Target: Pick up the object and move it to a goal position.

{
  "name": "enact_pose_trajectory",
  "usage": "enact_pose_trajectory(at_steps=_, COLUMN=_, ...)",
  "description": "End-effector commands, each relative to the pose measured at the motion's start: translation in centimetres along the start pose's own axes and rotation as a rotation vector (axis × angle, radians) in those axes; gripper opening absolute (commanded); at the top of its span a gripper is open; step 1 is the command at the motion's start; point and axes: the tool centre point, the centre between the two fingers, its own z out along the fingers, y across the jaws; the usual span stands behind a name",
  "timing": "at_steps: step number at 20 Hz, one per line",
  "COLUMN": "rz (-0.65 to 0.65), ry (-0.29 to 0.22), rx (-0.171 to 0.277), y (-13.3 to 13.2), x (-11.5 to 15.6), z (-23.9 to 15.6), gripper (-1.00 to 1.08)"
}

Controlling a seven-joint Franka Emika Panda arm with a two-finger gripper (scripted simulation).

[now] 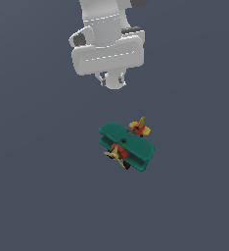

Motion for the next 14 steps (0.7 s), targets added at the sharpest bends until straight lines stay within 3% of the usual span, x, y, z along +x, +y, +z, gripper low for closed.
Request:
enact_pose_trajectory(at_steps=1, rz=-0.001, ry=-0.001, rx=0.000, y=0.0, x=0.0, z=0.0, gripper=0.28)
enact_pose_trajectory(at_steps=14, rz=-0.003, ry=-0.031, rx=0.035, y=0.4, x=-0.4, z=1.3, gripper=0.28)
